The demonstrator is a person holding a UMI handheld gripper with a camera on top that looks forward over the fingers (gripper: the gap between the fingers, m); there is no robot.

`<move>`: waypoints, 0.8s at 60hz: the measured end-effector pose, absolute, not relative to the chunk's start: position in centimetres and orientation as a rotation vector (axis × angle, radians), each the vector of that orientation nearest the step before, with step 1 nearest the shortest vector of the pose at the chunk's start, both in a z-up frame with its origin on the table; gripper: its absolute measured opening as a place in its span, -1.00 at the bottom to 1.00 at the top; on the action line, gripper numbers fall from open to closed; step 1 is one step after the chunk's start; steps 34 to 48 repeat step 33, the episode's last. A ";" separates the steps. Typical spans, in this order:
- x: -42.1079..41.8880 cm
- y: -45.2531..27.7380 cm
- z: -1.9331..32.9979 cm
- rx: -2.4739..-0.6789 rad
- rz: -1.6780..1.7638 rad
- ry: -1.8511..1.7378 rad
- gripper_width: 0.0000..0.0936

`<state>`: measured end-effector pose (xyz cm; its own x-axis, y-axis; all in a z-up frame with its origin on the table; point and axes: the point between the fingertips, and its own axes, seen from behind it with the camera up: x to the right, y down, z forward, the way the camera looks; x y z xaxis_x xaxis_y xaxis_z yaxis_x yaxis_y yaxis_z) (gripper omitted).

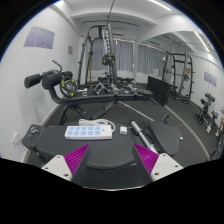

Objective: Unplug charger

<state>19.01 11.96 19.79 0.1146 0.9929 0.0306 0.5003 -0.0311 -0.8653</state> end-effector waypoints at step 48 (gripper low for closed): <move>29.3 6.2 20.3 -1.593 0.815 -1.507 0.83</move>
